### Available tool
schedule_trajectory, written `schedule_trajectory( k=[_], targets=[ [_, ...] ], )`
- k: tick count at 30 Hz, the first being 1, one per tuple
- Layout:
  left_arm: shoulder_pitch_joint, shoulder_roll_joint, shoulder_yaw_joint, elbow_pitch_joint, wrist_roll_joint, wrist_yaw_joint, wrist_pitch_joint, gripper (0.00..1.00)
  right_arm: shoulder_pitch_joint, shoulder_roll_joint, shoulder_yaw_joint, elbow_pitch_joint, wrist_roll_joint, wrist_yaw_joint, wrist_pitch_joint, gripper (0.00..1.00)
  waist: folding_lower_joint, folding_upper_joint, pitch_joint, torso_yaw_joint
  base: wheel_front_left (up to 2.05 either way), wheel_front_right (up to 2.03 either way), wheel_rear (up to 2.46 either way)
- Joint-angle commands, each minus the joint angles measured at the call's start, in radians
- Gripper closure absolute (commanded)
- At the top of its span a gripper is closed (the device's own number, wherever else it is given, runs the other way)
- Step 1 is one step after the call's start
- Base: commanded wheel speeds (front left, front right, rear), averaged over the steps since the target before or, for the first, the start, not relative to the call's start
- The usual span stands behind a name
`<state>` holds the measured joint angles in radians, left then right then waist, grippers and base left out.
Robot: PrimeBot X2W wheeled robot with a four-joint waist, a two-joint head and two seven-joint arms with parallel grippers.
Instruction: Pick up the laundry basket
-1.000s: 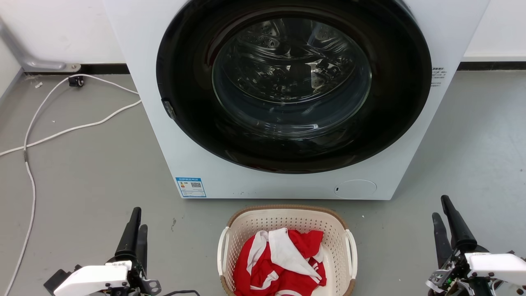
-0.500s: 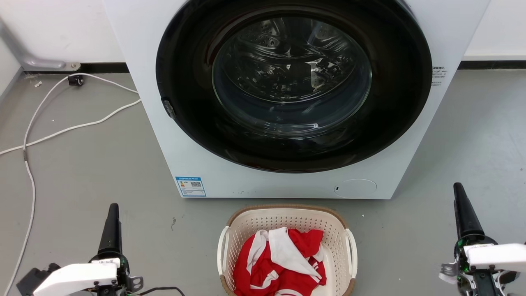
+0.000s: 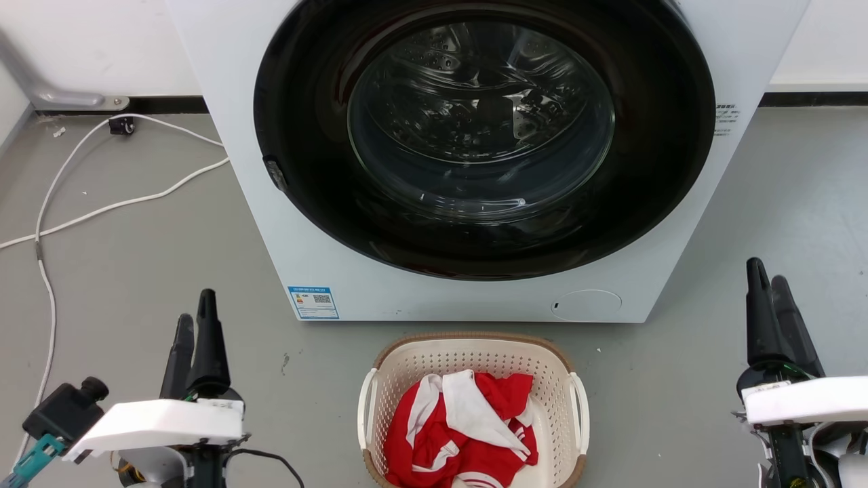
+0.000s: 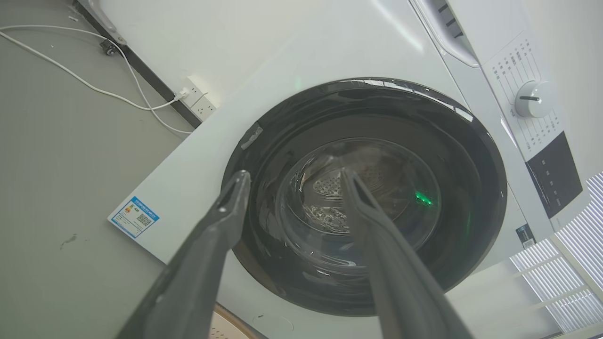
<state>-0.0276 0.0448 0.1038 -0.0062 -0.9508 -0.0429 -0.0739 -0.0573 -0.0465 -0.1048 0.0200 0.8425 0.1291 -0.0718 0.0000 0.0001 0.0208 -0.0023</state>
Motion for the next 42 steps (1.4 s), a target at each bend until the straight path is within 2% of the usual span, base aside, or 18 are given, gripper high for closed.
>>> schedule_trajectory(
  k=[1,5,11,20,26,36,42],
  targets=[
    [-0.004,0.004,-0.022,-0.042,0.067,0.014,-0.013,0.0,-0.026,-0.004,0.011,-0.043,-0.078,0.002,-0.013,0.0,0.0,-0.0001,0.002,-0.001,0.0,0.0,0.0],
    [0.001,0.004,-0.062,-0.071,0.163,0.018,-0.024,0.0,-0.025,-0.004,0.02,-0.078,-0.168,0.002,-0.026,0.0,0.0,-0.0001,0.005,-0.002,0.0,0.0,0.0],
    [0.005,0.005,-0.114,-0.116,0.311,-0.003,-0.043,0.0,-0.017,-0.004,0.04,-0.115,-0.291,0.002,-0.044,0.0,0.0,-0.0001,0.007,-0.004,0.0,0.0,0.0],
    [0.015,0.032,-0.177,-0.136,0.445,0.022,-0.066,0.0,-0.007,-0.004,0.037,-0.136,-0.406,0.002,-0.066,0.0,0.0,-0.0001,0.01,-0.008,0.0,0.0,0.0],
    [0.008,0.076,-0.248,-0.146,0.535,0.077,-0.082,0.0,-0.002,-0.004,0.032,-0.141,-0.497,0.002,-0.083,0.0,0.0,-0.0001,0.013,-0.01,0.0,0.0,0.0],
    [-0.009,0.15,-0.368,-0.163,0.64,0.195,-0.106,0.0,0.002,-0.005,0.04,-0.149,-0.626,0.002,-0.108,0.0,0.0,-0.0001,0.018,-0.012,0.0,0.0,0.0],
    [-0.015,0.183,-0.429,-0.149,0.669,0.227,-0.12,0.0,0.012,-0.005,0.05,-0.144,-0.718,0.002,-0.121,0.0,0.0,-0.0001,0.018,-0.012,0.0,0.0,0.0]
  ],
)
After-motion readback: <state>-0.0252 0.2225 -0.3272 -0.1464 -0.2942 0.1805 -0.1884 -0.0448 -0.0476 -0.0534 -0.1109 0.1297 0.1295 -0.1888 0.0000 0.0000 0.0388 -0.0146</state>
